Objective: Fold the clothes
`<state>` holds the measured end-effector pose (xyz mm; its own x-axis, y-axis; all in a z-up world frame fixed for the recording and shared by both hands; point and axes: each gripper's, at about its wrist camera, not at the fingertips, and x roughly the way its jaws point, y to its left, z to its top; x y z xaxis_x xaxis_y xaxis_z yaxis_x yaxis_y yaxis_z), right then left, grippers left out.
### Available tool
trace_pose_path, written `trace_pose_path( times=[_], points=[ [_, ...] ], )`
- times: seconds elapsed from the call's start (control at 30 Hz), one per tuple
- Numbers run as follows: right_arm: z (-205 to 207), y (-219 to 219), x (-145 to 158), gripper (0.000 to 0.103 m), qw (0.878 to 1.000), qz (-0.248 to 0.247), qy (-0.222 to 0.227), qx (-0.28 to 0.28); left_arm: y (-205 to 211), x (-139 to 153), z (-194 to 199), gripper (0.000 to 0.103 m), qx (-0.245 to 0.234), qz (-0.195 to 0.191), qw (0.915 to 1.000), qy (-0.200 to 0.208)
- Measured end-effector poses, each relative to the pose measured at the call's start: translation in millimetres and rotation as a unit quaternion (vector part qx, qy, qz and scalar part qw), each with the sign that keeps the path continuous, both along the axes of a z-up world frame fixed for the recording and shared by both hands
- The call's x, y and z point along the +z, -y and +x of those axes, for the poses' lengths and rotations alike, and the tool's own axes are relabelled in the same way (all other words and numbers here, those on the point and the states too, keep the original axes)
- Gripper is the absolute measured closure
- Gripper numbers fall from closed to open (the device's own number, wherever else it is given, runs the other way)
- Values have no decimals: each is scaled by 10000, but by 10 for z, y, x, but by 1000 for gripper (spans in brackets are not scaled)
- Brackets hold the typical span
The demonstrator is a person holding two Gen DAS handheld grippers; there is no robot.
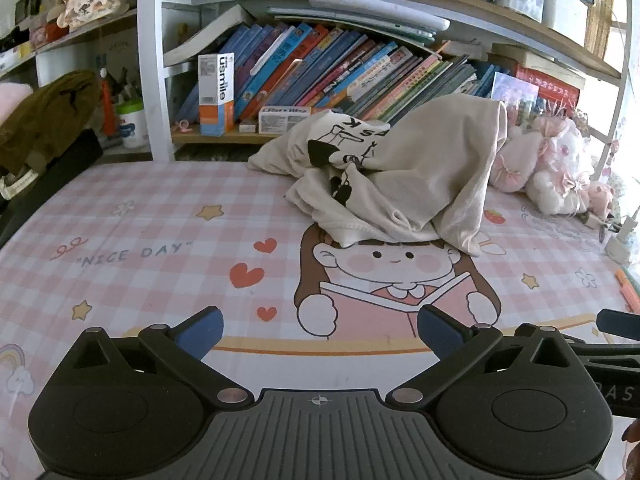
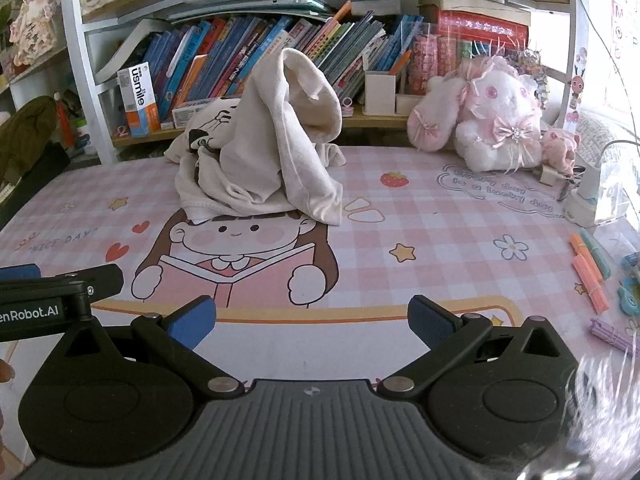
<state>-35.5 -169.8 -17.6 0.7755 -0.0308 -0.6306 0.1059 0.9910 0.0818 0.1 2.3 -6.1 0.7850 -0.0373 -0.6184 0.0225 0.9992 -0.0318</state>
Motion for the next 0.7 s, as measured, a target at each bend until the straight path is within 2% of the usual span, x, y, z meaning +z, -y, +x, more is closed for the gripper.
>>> trace_pose_path(
  times=[0.7],
  points=[
    [9,-5,1,0,10000,12,-22,22,-3,22,0,0,12,-6,10000,-19]
  ],
)
